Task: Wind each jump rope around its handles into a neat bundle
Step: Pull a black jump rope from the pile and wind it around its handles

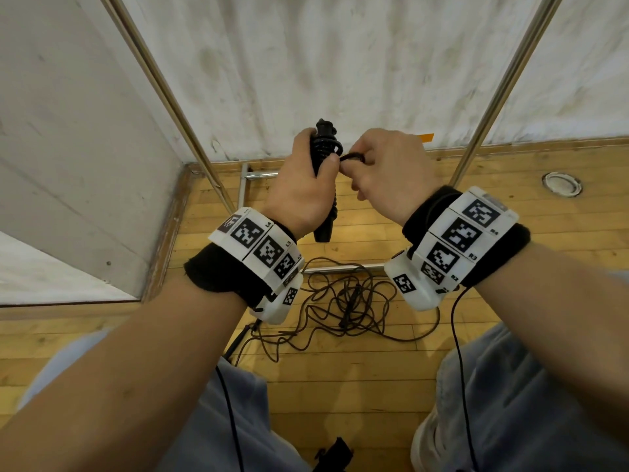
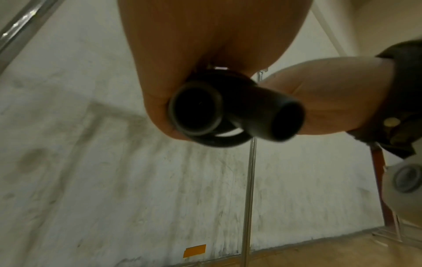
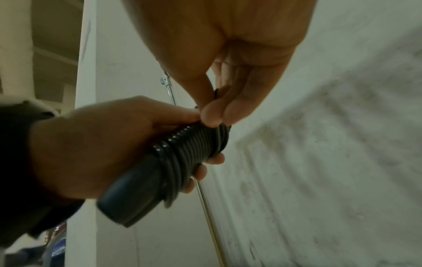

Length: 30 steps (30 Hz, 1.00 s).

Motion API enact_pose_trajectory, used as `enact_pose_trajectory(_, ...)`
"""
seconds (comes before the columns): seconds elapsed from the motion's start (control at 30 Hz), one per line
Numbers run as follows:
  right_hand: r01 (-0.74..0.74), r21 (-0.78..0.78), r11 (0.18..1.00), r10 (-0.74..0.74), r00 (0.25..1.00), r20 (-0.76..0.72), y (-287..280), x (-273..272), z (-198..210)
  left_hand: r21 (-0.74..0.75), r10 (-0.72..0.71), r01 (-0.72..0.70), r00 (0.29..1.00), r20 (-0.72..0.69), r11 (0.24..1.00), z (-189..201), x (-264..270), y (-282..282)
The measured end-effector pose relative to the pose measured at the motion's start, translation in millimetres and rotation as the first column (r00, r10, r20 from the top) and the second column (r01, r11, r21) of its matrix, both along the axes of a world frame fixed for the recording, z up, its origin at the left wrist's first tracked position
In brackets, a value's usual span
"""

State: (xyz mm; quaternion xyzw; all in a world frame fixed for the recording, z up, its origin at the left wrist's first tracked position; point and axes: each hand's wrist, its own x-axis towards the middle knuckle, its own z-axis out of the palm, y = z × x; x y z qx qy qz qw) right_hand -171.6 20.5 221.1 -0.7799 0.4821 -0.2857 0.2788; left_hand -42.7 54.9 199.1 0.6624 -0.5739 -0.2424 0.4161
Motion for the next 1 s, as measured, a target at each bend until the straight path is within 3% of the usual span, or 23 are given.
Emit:
enact_pose_trajectory(0.17,-0.122,0.013,0.992,0.122,0.992,0.039,5.3,0.2,-1.1,0.055,-0.137,0.144,0.984,-0.113,0.988,7.9,5.9,4.9)
enact_pose_trajectory(0.37,-0.06,0.072,0.996,0.038,0.96,0.277,7.8,0.6,-2.2,0.07,-0.125,0.126,0.992,-0.016,0.99,3.7,3.5,7.2)
enact_pose_trajectory(0.5,0.036,-0.004,0.999,-0.033,0.935,0.354,1.3,-4.9,2.1,0.046,-0.097,0.102,0.99,-0.103,0.994,5.9,7.5,8.8)
enact_pose_trajectory(0.6,-0.039,0.03,0.999,0.028,0.95,0.311,-4.7,-6.0,1.6,0.054,-0.119,0.133,0.968,-0.219,0.99,8.9,9.0,11.1)
enact_pose_trajectory(0.73,-0.103,0.005,0.995,0.098,0.962,0.255,-4.4,-6.3,0.4,0.086,-0.158,0.187,0.951,-0.266,0.979,10.2,11.0,12.9)
enact_pose_trajectory(1.0,-0.133,-0.152,0.979,0.146,0.986,0.076,-3.8,-7.0,-2.8,0.105,-0.159,0.181,0.969,-0.19,0.978,15.6,7.7,13.0)
